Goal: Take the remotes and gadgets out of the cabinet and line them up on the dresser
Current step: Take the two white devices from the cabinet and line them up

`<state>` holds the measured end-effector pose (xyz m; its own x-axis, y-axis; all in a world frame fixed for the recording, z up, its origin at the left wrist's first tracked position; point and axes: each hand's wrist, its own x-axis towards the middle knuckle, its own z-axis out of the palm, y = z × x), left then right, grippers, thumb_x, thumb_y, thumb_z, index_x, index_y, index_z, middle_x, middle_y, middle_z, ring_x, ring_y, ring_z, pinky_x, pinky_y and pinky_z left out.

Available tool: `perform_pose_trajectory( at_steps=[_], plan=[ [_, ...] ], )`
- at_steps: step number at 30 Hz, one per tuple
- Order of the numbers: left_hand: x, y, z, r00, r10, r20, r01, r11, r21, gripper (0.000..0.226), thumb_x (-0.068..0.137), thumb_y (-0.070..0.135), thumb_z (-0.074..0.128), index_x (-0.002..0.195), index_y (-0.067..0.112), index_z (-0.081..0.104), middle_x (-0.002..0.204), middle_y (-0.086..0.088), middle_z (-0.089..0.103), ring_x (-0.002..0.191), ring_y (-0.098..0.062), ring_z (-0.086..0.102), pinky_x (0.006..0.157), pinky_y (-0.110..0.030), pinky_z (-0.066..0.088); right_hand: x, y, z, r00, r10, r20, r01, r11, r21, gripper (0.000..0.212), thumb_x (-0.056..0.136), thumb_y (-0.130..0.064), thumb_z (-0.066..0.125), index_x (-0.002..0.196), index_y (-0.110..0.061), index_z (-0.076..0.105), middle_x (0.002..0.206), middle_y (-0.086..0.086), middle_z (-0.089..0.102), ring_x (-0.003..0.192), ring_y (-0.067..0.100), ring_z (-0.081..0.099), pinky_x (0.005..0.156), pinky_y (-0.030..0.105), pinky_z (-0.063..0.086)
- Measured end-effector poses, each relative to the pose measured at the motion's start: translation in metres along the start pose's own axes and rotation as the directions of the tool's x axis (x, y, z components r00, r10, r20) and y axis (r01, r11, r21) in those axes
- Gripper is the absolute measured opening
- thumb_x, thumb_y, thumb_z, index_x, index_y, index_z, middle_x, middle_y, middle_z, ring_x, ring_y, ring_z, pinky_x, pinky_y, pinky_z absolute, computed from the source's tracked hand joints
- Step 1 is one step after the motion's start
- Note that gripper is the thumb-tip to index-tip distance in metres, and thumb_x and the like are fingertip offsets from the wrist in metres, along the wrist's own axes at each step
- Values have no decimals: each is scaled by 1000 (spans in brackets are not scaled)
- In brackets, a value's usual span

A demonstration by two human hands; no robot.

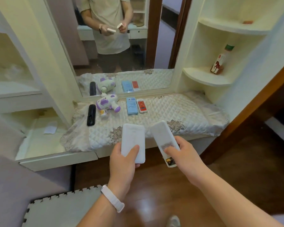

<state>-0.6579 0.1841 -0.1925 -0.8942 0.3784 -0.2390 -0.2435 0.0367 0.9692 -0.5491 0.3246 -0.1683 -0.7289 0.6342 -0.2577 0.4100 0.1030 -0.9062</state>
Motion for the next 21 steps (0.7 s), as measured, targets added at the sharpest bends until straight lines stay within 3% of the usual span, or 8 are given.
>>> perform_pose_trajectory(
  at_steps=[4,11,15,19,21],
  plan=[
    [26,-3,35,999,-12,53,8,998,60,16,90,15,66,104,20,62,99,-5,69,82,-20,69,51,-24,53,34,16,-22,998,49,-33,-47,998,51,17,89,-20,59,103,-30,62,99,6,67,91,27,65,73,44,56],
    [89,0,121,1000,-24,16,21,987,156,15,89,16,66,104,17,62,101,-9,68,84,-24,69,56,-34,58,130,38,-84,998,66,4,-66,985,158,18,91,-18,57,103,-31,62,101,2,69,89,20,66,63,24,50],
    [125,13,181,1000,-6,-23,11,980,197,14,90,14,65,103,15,62,97,-9,69,77,-22,66,50,-25,51,190,47,-135,995,92,35,-97,975,202,11,92,-16,57,98,-22,63,99,10,69,82,22,66,57,22,48],
    [158,22,237,999,-17,-37,23,983,183,13,91,11,62,104,14,62,96,-10,67,73,-20,64,49,-26,49,242,57,-179,992,109,59,-118,976,185,11,90,-15,58,98,-22,62,100,5,70,90,23,67,66,31,51],
    [169,21,258,998,-47,-52,54,986,155,14,91,10,61,104,16,62,95,-8,67,74,-20,63,50,-26,50,264,60,-194,990,108,88,-122,976,181,11,90,-15,58,97,-22,61,100,4,69,90,22,67,63,27,50]
  ],
)
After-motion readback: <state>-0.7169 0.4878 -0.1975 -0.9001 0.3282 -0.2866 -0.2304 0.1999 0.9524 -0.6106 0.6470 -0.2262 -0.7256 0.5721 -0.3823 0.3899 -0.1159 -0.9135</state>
